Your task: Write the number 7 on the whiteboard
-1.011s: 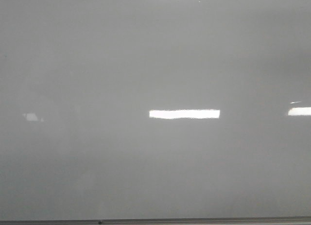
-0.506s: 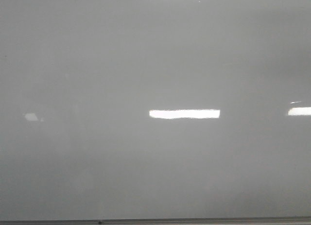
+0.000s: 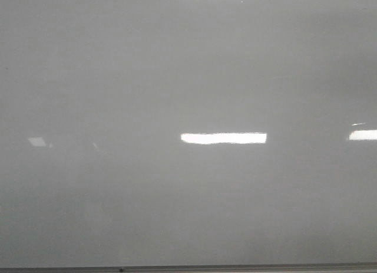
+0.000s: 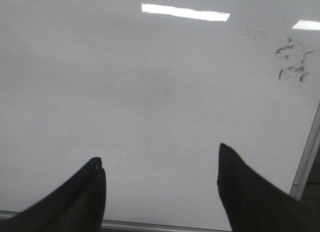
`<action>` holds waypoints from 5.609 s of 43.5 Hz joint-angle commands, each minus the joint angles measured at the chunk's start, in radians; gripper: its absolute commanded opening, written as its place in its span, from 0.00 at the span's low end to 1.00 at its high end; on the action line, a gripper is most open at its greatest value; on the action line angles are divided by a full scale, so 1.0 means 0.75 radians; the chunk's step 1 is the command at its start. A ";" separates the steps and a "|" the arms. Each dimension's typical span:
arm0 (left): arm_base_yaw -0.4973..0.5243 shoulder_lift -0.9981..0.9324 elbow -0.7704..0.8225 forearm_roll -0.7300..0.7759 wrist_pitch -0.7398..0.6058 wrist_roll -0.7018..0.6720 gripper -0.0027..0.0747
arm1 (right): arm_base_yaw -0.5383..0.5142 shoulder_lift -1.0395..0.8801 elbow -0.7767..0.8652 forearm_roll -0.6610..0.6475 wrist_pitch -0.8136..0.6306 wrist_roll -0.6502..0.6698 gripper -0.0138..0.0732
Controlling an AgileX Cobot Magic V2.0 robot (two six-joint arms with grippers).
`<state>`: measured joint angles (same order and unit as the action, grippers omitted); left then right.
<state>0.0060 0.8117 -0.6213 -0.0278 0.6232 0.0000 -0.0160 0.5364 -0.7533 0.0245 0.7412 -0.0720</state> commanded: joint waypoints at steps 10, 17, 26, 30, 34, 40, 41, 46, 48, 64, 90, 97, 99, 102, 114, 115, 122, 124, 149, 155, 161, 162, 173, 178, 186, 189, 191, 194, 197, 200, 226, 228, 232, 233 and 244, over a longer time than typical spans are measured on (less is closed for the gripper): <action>0.048 0.257 -0.038 -0.074 -0.313 -0.021 0.67 | 0.004 0.019 -0.040 -0.007 -0.087 -0.009 0.74; 0.048 0.380 -0.038 -0.084 -0.434 -0.021 0.67 | 0.004 0.019 -0.040 -0.007 -0.087 -0.009 0.74; 0.048 0.514 -0.038 -0.087 -0.616 -0.021 0.67 | 0.004 0.019 -0.040 -0.007 -0.087 -0.009 0.74; 0.048 0.568 -0.038 -0.087 -0.693 -0.021 0.67 | 0.004 0.019 -0.040 -0.007 -0.087 -0.009 0.74; 0.048 0.618 -0.038 -0.087 -0.759 -0.021 0.67 | 0.004 0.019 -0.040 -0.007 -0.087 -0.009 0.74; 0.048 0.686 -0.038 -0.087 -0.846 -0.021 0.67 | 0.004 0.019 -0.040 -0.007 -0.087 -0.009 0.74; 0.048 0.697 -0.038 -0.087 -0.862 -0.021 0.67 | 0.004 0.019 -0.040 -0.007 -0.087 -0.009 0.74; 0.048 0.742 -0.038 -0.087 -0.914 -0.021 0.66 | 0.004 0.019 -0.040 -0.007 -0.087 -0.009 0.74; 0.048 0.758 -0.038 -0.087 -0.933 -0.021 0.64 | 0.004 0.019 -0.040 -0.007 -0.087 -0.009 0.74; 0.046 0.820 -0.038 -0.087 -1.020 -0.021 0.27 | 0.004 0.019 -0.040 -0.007 -0.091 -0.009 0.74; 0.036 0.653 -0.179 0.007 -0.637 -0.016 0.01 | 0.004 0.019 -0.040 0.032 -0.113 -0.009 0.74; -0.026 0.540 -0.400 0.079 -0.184 0.070 0.01 | 0.004 0.019 -0.041 0.061 -0.073 -0.009 0.73; -0.046 0.527 -0.449 0.079 -0.070 0.126 0.01 | 0.004 0.019 -0.041 0.061 -0.064 -0.009 0.73; -0.093 0.509 -0.537 0.074 0.090 0.207 0.01 | 0.004 0.019 -0.041 0.061 -0.050 -0.009 0.71; -0.316 0.507 -0.711 -0.113 0.479 0.657 0.01 | 0.004 0.036 -0.048 0.061 -0.019 -0.009 0.69; -0.337 0.507 -0.716 -0.141 0.488 0.696 0.01 | 0.004 0.049 -0.056 0.061 -0.006 -0.009 0.69; -0.505 0.516 -0.743 -0.318 0.567 0.888 0.01 | 0.005 0.151 -0.137 0.067 0.127 -0.024 0.69; -0.568 0.526 -0.750 -0.331 0.590 0.920 0.01 | 0.016 0.187 -0.167 0.079 0.176 -0.046 0.69; -1.132 0.649 -0.794 -0.315 0.643 0.961 0.01 | 0.541 0.534 -0.293 0.584 0.388 -0.998 0.69; -1.182 0.649 -0.794 -0.315 0.643 0.961 0.01 | 0.693 0.594 -0.316 0.683 0.363 -1.073 0.69; -1.202 0.649 -0.794 -0.315 0.643 0.961 0.01 | 0.823 0.673 -0.382 0.683 0.311 -1.075 0.69; -1.202 0.649 -0.794 -0.315 0.643 0.961 0.01 | 0.835 0.686 -0.393 0.683 0.309 -1.075 0.69; -1.202 0.649 -0.794 -0.315 0.643 0.961 0.01 | 0.976 0.809 -0.483 0.697 0.252 -1.075 0.69; -1.202 0.649 -0.794 -0.315 0.642 0.961 0.01 | 0.980 0.827 -0.503 0.715 0.252 -1.074 0.69; -1.202 0.649 -0.794 -0.315 0.636 0.961 0.01 | 0.980 0.827 -0.505 0.724 0.253 -1.074 0.54; -1.202 0.649 -0.794 -0.315 0.636 0.961 0.01 | 0.980 0.827 -0.505 0.724 0.255 -1.074 0.44; -1.202 0.649 -0.794 -0.315 0.636 0.961 0.01 | 0.980 0.827 -0.505 0.724 0.257 -1.074 0.37; -1.202 0.649 -0.794 -0.315 0.636 0.961 0.01 | 0.980 0.827 -0.505 0.724 0.261 -1.074 0.28; -1.202 0.649 -0.794 -0.315 0.639 0.961 0.04 | 0.980 0.827 -0.505 0.724 0.263 -1.074 0.21; -1.202 0.649 -0.794 -0.315 0.639 0.961 0.15 | 0.980 0.827 -0.505 0.724 0.263 -1.074 0.15; -0.981 0.354 -0.802 -0.287 0.642 0.802 0.61 | 0.845 0.674 -0.505 0.307 0.295 -0.576 0.09; -0.923 0.295 -0.776 -0.287 0.639 0.769 0.61 | 0.799 0.636 -0.489 0.299 0.306 -0.512 0.09; -0.814 0.190 -0.699 -0.287 0.623 0.700 0.61 | 0.723 0.546 -0.357 0.307 0.182 -0.408 0.09; -0.792 0.167 -0.674 -0.287 0.613 0.681 0.61 | 0.710 0.527 -0.316 0.315 0.131 -0.386 0.09; -0.629 -0.005 -0.511 -0.338 0.429 0.591 0.60 | 0.677 0.524 -0.142 0.561 -0.357 -0.348 0.09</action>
<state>-0.4759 0.8286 -0.9940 -0.2382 1.0365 0.4594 0.4974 0.9151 -0.8212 0.3832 0.6367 -0.3366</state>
